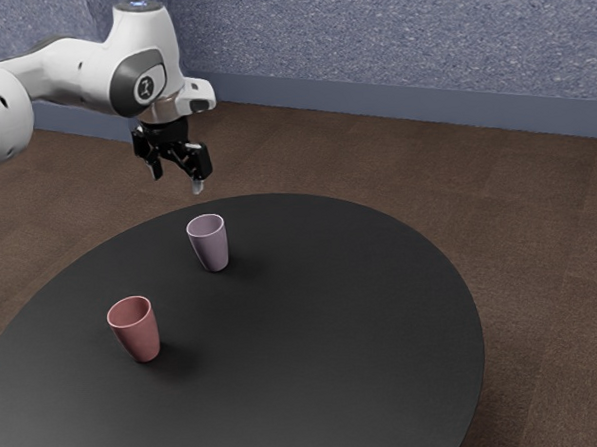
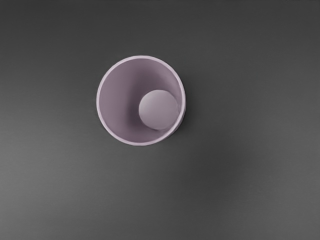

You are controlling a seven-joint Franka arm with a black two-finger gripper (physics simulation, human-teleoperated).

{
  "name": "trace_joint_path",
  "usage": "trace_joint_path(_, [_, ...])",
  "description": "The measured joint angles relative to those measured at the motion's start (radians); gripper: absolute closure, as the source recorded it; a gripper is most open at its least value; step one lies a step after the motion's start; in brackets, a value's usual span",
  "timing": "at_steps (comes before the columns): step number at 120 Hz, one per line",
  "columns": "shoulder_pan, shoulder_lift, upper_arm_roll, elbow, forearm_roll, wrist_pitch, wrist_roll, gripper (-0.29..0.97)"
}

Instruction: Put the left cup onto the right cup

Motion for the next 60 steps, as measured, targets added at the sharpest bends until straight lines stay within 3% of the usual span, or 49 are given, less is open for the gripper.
trace_joint_path(60, [0.0, 0.098, -0.002, 0.041, -0.071, 0.068, 0.063, 0.0])
